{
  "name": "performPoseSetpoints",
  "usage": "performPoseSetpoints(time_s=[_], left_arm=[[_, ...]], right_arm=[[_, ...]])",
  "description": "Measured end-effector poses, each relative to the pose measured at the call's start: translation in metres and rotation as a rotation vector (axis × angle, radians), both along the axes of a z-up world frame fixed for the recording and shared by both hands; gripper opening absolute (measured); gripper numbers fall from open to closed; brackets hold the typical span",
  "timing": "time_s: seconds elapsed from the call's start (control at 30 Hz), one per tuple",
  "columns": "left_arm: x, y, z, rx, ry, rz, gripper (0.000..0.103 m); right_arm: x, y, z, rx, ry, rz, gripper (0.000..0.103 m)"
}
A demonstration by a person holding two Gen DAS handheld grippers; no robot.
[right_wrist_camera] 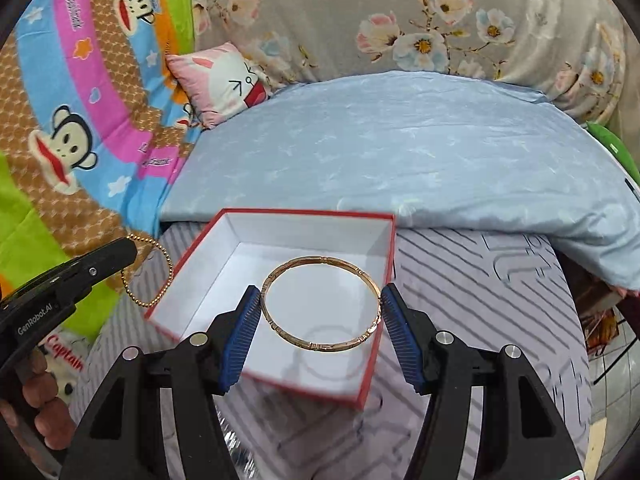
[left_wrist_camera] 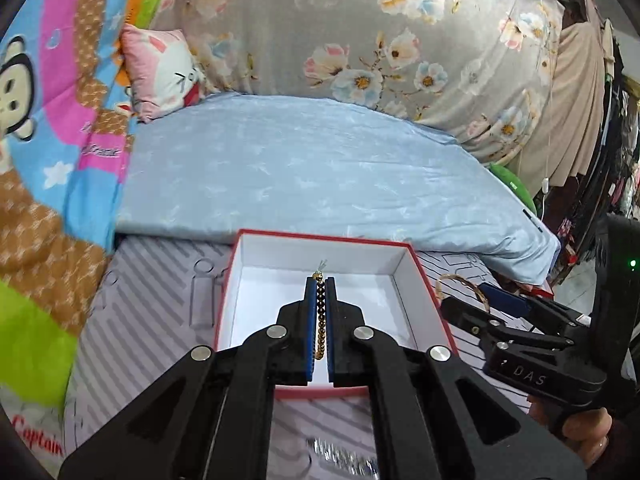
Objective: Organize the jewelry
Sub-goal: 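Carry the chain and bangle with both tools over the red box, then open both tools to drop the chain and bangle into the box, then move both tools back over the remaining jewelry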
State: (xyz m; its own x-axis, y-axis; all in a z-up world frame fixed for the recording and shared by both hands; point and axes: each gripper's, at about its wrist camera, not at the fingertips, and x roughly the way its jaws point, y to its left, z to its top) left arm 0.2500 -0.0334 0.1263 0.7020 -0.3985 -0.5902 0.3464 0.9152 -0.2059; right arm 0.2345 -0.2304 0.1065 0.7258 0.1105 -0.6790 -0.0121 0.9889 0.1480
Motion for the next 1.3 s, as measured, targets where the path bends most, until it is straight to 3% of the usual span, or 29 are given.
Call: performPoseSetpoints(time_s=[0.2,0.5,0.53,0.6,0.67,0.93,1.13,1.3], left_arm=[[0.068,-0.022,-0.040,0.052,0.073,0.007,0.004],[0.101,-0.028,-0.068,0.063,0.116,0.012,0.004],[0.102,-0.026,-0.071,0.064,0.124,0.029,0.010],[0.105,-0.023,-0.074,0.060,0.132,0.052,0.030],[0.103,-0.014,-0.074,0.044,0.125,0.082,0.039],[0.077,0.007,-0.060,0.011,0.105,0.104,0.040],[0.034,0.016,-0.043,0.011,0.081,0.112,0.045],[-0.020,0.024,-0.038,0.018,0.077,0.113,0.049]], right_arm=[[0.058,0.004,-0.034,-0.003,0.067,0.011,0.060],[0.083,0.008,-0.052,-0.049,0.095,0.032,0.060],[0.085,0.008,-0.051,-0.058,0.093,0.031,0.061],[0.086,0.006,-0.049,-0.070,0.084,0.026,0.067],[0.085,0.005,-0.047,-0.066,0.076,0.030,0.067],[0.061,0.008,-0.037,-0.079,0.035,0.040,0.067],[0.011,0.013,-0.020,-0.108,-0.005,0.035,0.068],[-0.054,0.016,-0.017,-0.132,-0.019,0.039,0.068]])
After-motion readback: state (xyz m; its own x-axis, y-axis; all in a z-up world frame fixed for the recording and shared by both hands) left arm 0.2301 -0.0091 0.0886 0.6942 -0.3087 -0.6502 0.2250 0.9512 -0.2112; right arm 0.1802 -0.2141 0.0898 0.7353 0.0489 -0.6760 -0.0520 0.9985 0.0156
